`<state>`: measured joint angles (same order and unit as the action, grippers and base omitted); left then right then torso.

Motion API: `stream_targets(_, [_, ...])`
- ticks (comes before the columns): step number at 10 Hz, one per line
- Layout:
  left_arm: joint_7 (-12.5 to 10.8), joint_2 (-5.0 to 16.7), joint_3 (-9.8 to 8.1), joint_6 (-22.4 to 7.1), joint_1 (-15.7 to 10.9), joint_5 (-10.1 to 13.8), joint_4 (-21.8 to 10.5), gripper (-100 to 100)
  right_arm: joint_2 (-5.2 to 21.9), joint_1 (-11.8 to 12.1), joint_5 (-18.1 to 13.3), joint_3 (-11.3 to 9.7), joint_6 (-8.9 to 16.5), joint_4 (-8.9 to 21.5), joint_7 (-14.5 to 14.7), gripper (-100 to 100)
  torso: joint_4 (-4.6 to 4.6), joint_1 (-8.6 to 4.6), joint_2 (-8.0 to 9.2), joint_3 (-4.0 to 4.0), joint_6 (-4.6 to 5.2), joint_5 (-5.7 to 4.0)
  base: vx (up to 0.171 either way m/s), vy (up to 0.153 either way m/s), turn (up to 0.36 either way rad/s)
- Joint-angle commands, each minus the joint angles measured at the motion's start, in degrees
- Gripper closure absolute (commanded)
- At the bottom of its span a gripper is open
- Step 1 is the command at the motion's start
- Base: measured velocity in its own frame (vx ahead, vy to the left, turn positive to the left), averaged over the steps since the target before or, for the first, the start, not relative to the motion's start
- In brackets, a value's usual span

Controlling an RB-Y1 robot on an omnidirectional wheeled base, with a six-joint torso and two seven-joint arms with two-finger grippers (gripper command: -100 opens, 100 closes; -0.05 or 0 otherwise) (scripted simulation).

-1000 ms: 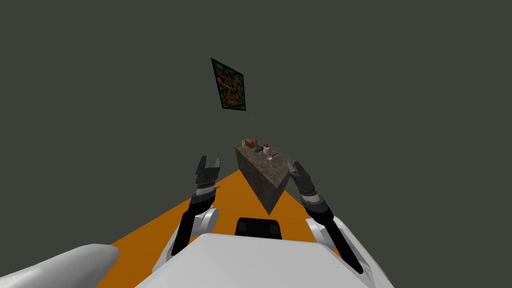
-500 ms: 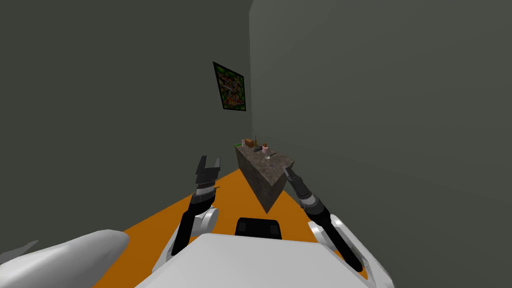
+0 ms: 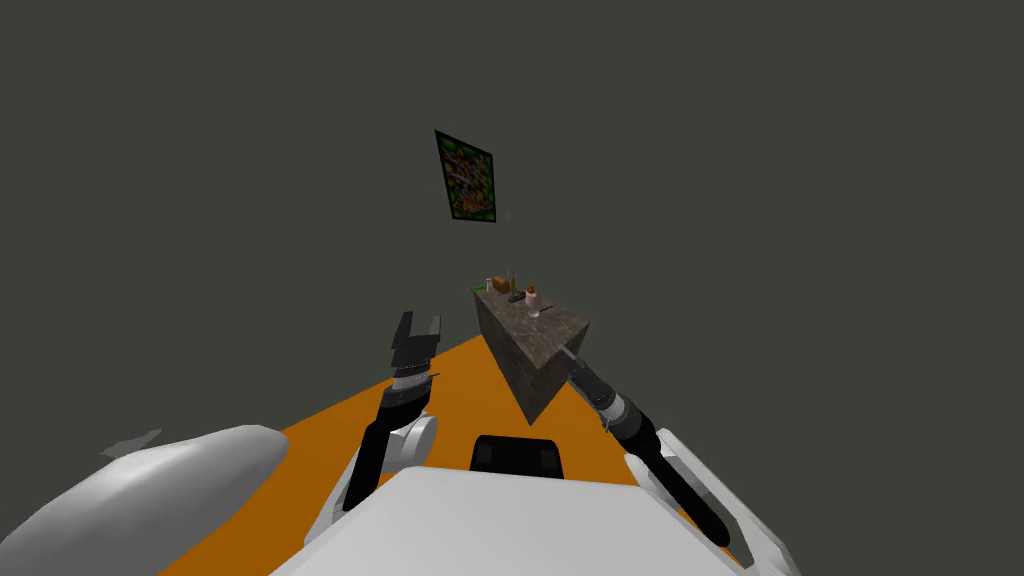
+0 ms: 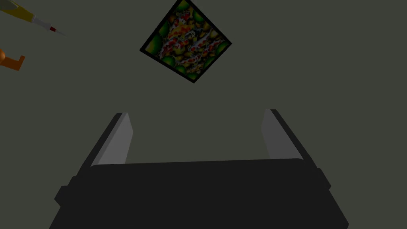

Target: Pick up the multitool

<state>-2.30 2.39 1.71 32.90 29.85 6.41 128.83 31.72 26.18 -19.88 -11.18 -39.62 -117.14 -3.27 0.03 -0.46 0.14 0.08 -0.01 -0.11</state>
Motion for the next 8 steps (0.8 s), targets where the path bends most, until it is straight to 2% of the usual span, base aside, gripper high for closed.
stream_targets(1, [0.0,0.0,0.0,0.0,0.0,0.0,0.0,0,2.3,-0.48,-1.17,-0.56,-0.33,1.05,0.39,-100,0.0,0.0,0.0,0.0,0.0,0.0,-0.037,-0.1,0.092])
stream_targets(2, [0.0,0.0,0.0,0.0,0.01,0.0,0.0,0,4.21,-1.07,-3.63,-1.72,-0.93,3.04,1.25,-100,0.0,0.05,-0.05,-0.02,0.03,0.0,-0.027,-0.106,0.23])
stream_targets(3, [0.0,0.0,0.0,0.0,0.0,0.0,0.0,0,5.47,-1.07,-3.63,-1.72,-0.93,3.04,1.25,-100,-0.02,0.02,-0.11,-0.06,-0.02,0.0,-0.032,-0.102,0.087])
stream_targets(4, [0.0,0.0,0.0,0.0,0.01,0.0,0.0,0,7.38,-1.72,-6.16,-2.88,-1.52,5.07,2.15,-100,-0.02,0.05,-0.1,-0.06,0.04,0.0,-0.03,-0.101,0.17])
stream_targets(5, [0.0,0.0,0.0,0.0,0.0,0.0,0.0,0,8.63,-1.72,-6.16,-2.88,-1.52,5.12,2.15,-100,-0.03,0.03,-0.13,-0.07,-0.01,0.0,-0.026,-0.079,0.122])
stream_targets(6, [0.0,0.0,0.0,0.0,0.01,0.0,0.0,0,10.48,-2.41,-8.68,-4.06,-2.08,7.28,3.08,-100,-0.03,0.11,-0.14,-0.08,0.03,0.02,-0.038,-0.085,0.236])
stream_targets(7, [0.0,0.0,0.0,0.0,0.0,0.0,0.0,0,11.77,-2.41,-8.73,-4.06,-2.08,7.28,3.08,-100,-0.03,0.1,-0.13,-0.07,-0.02,0.01,-0.035,-0.075,0.134])
stream_targets(8, [0.0,0.0,0.0,0.0,0.01,0.0,0.0,0,13.5,-3.13,-11.26,-5.24,-2.62,9.49,4.04,-100,-0.02,0.14,-0.13,-0.07,0.04,0.02,-0.048,-0.074,0.218])
